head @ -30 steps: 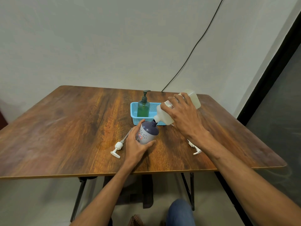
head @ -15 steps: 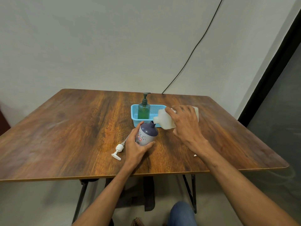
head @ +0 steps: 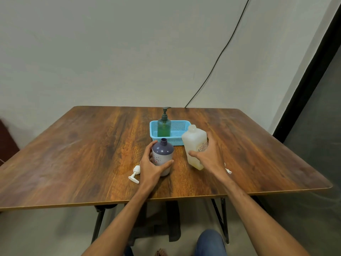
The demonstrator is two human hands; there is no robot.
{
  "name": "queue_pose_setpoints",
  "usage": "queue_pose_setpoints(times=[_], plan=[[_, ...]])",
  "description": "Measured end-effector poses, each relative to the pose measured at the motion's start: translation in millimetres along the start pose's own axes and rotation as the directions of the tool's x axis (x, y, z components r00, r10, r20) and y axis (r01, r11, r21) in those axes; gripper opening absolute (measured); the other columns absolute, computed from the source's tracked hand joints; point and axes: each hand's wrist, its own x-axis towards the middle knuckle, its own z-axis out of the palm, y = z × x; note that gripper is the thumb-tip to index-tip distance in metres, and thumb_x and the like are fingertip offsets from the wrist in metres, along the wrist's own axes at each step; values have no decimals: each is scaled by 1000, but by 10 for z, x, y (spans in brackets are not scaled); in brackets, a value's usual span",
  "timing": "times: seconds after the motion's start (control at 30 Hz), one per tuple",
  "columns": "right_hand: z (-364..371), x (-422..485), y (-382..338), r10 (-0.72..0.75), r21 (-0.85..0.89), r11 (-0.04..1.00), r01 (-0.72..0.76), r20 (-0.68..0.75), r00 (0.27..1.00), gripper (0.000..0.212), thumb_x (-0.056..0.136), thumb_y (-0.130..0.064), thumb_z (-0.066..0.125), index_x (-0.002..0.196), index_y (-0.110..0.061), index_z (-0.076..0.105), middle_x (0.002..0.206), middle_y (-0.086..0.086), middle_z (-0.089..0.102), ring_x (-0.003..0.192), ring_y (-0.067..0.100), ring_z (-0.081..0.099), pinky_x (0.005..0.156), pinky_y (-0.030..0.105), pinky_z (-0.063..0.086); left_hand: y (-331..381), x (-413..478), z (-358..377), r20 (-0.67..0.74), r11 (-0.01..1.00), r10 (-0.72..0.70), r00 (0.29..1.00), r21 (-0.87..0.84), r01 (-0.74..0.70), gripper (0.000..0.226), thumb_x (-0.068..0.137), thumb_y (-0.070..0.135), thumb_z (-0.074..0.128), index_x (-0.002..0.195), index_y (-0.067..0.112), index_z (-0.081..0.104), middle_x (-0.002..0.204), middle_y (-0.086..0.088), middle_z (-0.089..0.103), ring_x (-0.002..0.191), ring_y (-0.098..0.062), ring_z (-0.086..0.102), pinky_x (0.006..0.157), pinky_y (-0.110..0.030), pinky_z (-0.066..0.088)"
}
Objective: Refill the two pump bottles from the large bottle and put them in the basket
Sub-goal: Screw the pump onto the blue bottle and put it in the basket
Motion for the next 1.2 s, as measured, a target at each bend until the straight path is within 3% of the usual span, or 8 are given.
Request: queue_pose_setpoints(times=[0.23, 0.47, 0.67, 0.77, 0.87, 1.0, 1.1, 1.2], plan=[[179, -104, 200, 134, 161, 979, -127, -31, 991, 73, 62, -30, 93, 119, -30, 47, 117, -8, 60, 109, 14, 59, 88, 48, 58, 6, -17, 4, -1, 999, -8, 1000, 31, 8, 89, 66, 27, 94, 140, 26, 45, 135, 17, 54, 124, 4, 53, 97, -10, 48], [224, -200, 181, 133, 249, 961, -121, -29, 991, 79, 65, -28, 93, 126, -27, 43, 122, -8, 56, 113, 14, 55, 92, 43, 56, 74, -30, -6, 41, 998, -49, 998, 48, 47, 94, 68, 29, 92, 145, 29, 38, 134, 24, 48, 120, 16, 49, 96, -8, 46], [242, -389, 185, 206, 260, 948, -183, -66, 976, 109, 66, -41, 92, 150, -27, 25, 149, -1, 44, 133, 16, 45, 102, 37, 46, 173, -63, -152, 70, 997, -65, 995, 44, 62, 119, 62, 42, 95, 155, 30, 23, 145, 14, 43, 130, -3, 46, 101, -12, 39], [318, -654, 147, 165, 196, 974, -114, -266, 950, 81, 73, -47, 85, 135, -28, 37, 136, -7, 47, 123, 16, 54, 91, 41, 56, 178, -136, -343, 97, 995, -44, 994, 99, 35, 113, 59, 59, 87, 154, 28, 33, 150, 7, 47, 132, -7, 49, 106, -29, 45], [444, -963, -31, 80, 201, 980, 2, -400, 913, 47, 83, -32, 80, 114, -22, 47, 115, -7, 51, 106, 11, 55, 79, 38, 57, 151, -232, -547, 94, 967, -2, 996, 255, -22, 83, 73, 53, 83, 143, 26, 49, 143, 8, 53, 126, -9, 53, 103, -36, 48], [643, -1073, -145, -26, 241, 968, 64, -158, 987, 30, 86, -26, 78, 105, -23, 54, 100, -8, 56, 93, 7, 55, 75, 25, 50, 107, -300, -747, 18, 897, 36, 999, 439, -40, 51, 85, 34, 78, 131, 22, 61, 131, 5, 60, 114, -8, 57, 99, -40, 53], [788, -973, -171, 21, 230, 973, -26, 26, 999, 58, 81, -37, 82, 127, -23, 49, 126, -5, 55, 112, 8, 53, 93, 29, 52, 34, -302, -826, 17, 854, -23, 1000, 520, 11, 52, 86, 34, 78, 133, 21, 61, 132, 1, 61, 115, -13, 59, 96, -45, 55], [895, -842, -195, 80, 238, 965, -108, 124, 989, 93, 73, -43, 87, 146, -26, 32, 151, -2, 41, 136, 13, 40, 110, 35, 41, -37, -285, -840, 25, 803, -87, 996, 594, 56, 61, 83, 43, 79, 136, 23, 57, 133, -1, 62, 117, -19, 60, 97, -46, 54]])
